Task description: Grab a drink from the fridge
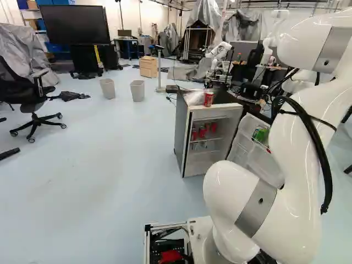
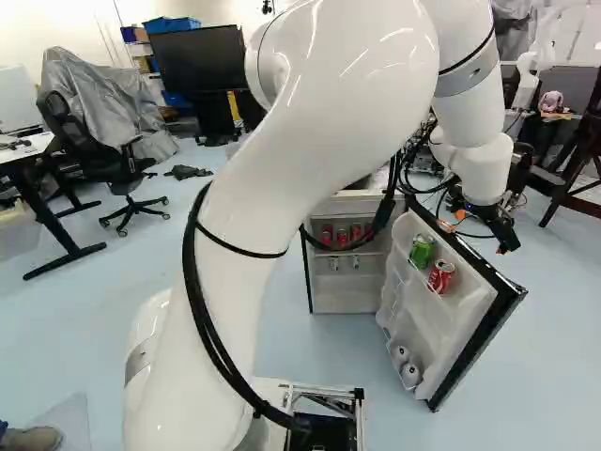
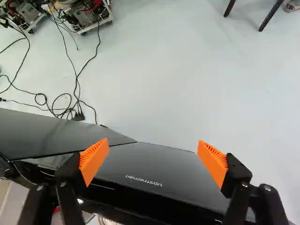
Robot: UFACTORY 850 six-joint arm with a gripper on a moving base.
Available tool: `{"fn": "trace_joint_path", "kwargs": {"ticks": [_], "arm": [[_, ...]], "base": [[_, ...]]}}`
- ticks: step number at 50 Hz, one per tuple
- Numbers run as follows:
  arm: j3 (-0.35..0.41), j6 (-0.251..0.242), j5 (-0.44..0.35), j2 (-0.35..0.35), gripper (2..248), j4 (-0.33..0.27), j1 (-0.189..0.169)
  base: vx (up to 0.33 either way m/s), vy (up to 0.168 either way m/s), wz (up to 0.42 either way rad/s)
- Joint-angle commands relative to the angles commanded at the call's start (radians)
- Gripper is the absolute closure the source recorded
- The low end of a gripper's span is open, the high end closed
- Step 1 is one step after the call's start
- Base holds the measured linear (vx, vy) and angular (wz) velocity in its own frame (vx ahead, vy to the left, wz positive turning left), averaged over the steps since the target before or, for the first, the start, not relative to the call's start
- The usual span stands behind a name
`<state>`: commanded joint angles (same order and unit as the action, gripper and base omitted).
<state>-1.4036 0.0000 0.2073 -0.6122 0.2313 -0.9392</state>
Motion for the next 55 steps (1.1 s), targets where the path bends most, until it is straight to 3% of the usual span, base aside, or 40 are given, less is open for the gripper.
{"fn": "trace_joint_path", "kwargs": {"ticks": [55], "arm": [[0.041,0.000,0.111,0.029,3,0.000,-0.027]], "base": [[0.000,0.000,0.000]]}}
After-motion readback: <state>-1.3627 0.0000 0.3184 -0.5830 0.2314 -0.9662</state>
